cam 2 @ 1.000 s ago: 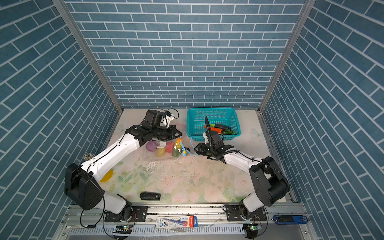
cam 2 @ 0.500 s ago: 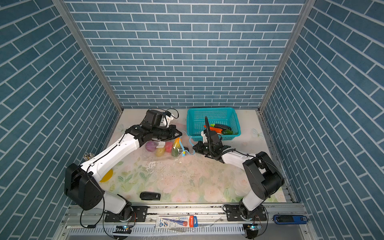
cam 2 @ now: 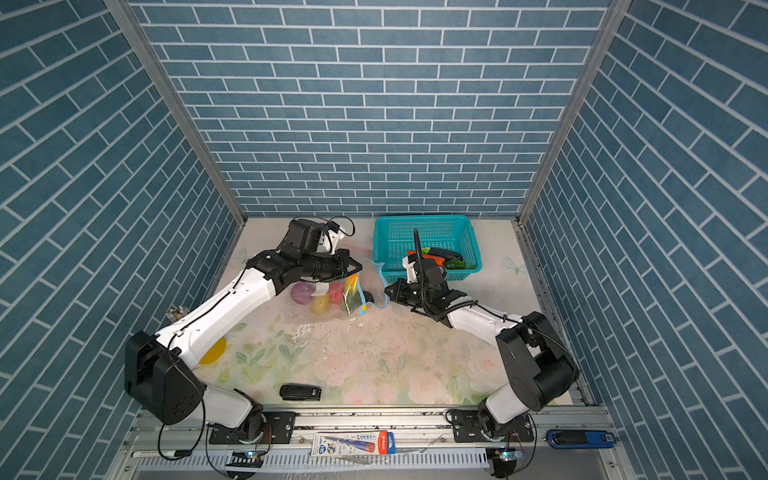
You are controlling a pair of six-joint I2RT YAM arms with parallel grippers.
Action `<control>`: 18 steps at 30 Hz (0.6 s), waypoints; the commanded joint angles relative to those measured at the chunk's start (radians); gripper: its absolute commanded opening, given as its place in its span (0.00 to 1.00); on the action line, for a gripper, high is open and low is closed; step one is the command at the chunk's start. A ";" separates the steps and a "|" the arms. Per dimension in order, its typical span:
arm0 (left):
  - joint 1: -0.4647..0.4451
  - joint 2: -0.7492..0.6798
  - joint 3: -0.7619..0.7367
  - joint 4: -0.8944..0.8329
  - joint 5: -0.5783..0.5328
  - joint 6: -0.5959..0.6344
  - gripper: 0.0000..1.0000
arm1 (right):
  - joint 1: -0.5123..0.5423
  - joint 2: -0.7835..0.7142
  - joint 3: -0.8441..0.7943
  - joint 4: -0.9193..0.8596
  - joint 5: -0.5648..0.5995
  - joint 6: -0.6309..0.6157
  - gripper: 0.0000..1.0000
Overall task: Place the food in the zip-top bag and seal the zipper
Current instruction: 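Lower the avocado into the bag and open the right gripper, then withdraw the open right gripper from the bag back toward the basket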
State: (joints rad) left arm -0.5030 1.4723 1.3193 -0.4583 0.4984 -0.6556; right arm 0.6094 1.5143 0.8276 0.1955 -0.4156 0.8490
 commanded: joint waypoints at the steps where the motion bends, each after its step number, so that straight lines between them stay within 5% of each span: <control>1: 0.013 -0.036 0.021 -0.003 0.008 0.007 0.00 | 0.002 -0.044 0.073 -0.062 -0.003 -0.022 0.00; 18: 0.084 -0.125 0.049 -0.024 0.013 0.015 0.00 | 0.029 -0.084 0.345 -0.313 0.037 -0.132 0.00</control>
State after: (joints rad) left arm -0.4316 1.3720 1.3388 -0.4747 0.5014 -0.6548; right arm 0.6285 1.4582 1.0977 -0.0620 -0.4015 0.7631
